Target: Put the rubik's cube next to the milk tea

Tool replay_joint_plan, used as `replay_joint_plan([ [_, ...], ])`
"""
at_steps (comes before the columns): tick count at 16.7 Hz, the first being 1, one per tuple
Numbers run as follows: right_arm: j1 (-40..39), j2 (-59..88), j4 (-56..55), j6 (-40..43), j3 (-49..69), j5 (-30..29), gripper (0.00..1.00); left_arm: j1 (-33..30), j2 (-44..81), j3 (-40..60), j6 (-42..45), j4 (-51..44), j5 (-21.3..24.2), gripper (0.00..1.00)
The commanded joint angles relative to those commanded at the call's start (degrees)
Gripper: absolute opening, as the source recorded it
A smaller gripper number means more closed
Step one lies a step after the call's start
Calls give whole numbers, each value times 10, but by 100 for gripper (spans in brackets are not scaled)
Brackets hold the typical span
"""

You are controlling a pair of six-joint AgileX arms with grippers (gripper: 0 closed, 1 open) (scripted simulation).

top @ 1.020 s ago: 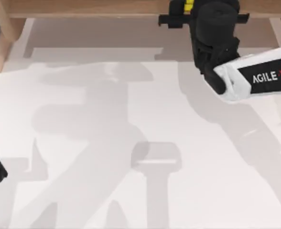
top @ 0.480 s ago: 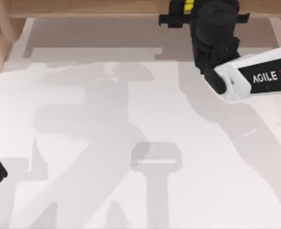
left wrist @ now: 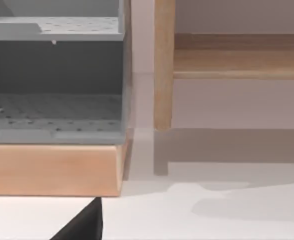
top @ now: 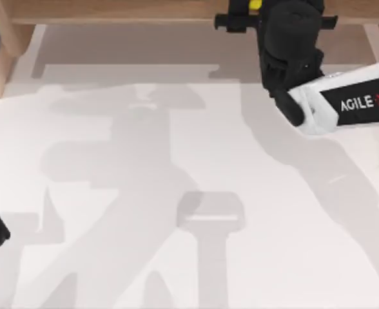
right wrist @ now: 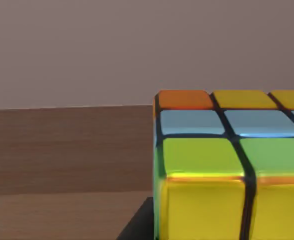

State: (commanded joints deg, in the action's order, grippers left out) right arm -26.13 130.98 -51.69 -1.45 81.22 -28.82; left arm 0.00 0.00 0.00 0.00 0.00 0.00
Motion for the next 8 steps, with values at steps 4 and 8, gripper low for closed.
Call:
replay_joint_plan([
  [4, 21, 10, -59, 1, 26, -25, 0, 0, 0, 0, 0, 0, 0, 100],
  [8, 24, 5, -48, -1, 24, -27, 0, 0, 0, 0, 0, 0, 0, 100],
])
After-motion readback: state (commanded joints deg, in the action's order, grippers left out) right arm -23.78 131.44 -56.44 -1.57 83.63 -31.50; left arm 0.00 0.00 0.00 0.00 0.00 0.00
